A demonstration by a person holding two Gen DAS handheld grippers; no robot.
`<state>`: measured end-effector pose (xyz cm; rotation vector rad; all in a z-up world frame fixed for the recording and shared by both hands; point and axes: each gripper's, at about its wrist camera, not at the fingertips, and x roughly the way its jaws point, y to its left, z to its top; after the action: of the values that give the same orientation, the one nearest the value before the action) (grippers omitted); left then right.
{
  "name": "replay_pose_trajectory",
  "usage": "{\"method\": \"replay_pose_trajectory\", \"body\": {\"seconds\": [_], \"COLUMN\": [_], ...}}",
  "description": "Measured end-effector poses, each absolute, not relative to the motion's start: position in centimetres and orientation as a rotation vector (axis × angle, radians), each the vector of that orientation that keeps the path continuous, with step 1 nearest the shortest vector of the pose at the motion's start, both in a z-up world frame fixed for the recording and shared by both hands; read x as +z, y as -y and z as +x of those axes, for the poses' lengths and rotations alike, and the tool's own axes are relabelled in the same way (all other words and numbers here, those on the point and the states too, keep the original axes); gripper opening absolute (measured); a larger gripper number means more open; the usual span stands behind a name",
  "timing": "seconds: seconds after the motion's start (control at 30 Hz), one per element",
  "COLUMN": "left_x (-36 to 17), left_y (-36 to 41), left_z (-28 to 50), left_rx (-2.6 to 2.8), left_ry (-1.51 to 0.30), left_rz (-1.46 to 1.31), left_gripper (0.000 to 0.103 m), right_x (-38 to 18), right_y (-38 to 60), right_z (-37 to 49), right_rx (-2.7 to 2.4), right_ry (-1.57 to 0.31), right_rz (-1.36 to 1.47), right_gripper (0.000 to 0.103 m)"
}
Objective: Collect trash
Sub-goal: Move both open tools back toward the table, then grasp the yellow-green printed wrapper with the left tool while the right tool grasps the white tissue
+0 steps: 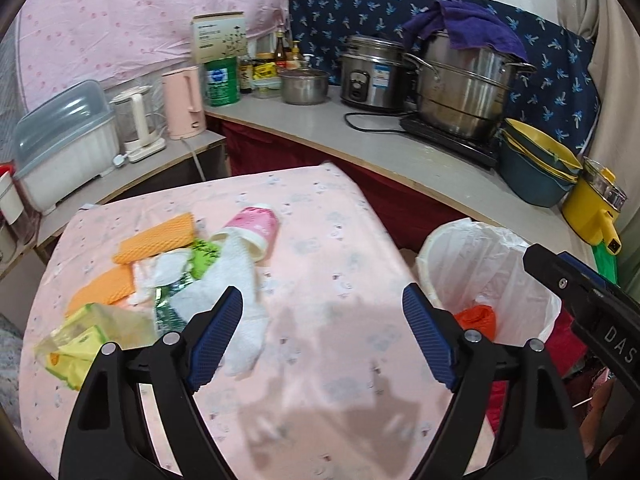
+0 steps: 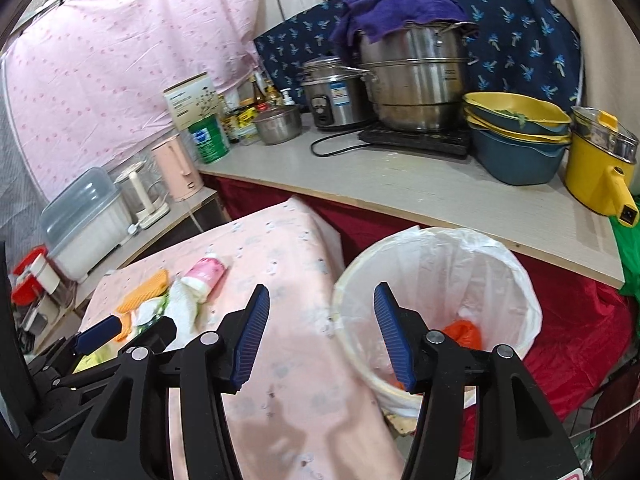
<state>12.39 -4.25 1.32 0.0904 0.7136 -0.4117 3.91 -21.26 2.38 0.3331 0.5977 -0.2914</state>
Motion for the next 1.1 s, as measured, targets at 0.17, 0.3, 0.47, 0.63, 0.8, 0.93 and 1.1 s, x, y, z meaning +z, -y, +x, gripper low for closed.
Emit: {"method": "replay_pose_trajectory", "body": {"seconds": [0.17, 0.3, 0.47, 0.63, 0.8, 0.93, 1.1], "left_x": [1.2, 1.1, 0.6, -0.1, -1.0, -1.9, -3.1], "left_y": [0.8, -2.1, -5.4, -9.0, -12.1, -14.1, -15.5], "left_z": [12.4, 12.5, 12.6, 13.1, 13.7, 14.2, 14.9], "left_rx": [-0.348, -0.300, -0.245, -0.190, -0.138, -0.116, -0.157], "left_ry": [-0.711, -0.712, -0.715, -0.722, -0.730, -0.727, -0.717], "left_rz": [0.081, 0.066, 0.067, 0.073, 0.087, 0.133, 0.230], "left_gripper": [0.078, 0.079, 0.081, 0.082, 0.082, 0.082, 0.086], "right_x": [2.5, 2.4, 1.9, 1.3, 0.3, -0.3, -1.3], "right_y": [18.1, 15.4, 12.6, 10.3, 8.5, 7.6, 6.5], "right_z": [5.0, 6.0, 6.8, 7.9, 9.0, 10.2, 11.5], "right_rx": [-0.239, -0.194, -0.146, -0.107, -0.080, -0.065, -0.049], "right_ry": [-0.615, -0.632, -0.656, -0.684, -0.711, -0.734, -0.762], "right_rz": [0.301, 0.276, 0.256, 0.241, 0.228, 0.216, 0.203], "right_gripper": [0.053, 0.053, 0.053, 0.053, 0.053, 0.053, 0.053]}}
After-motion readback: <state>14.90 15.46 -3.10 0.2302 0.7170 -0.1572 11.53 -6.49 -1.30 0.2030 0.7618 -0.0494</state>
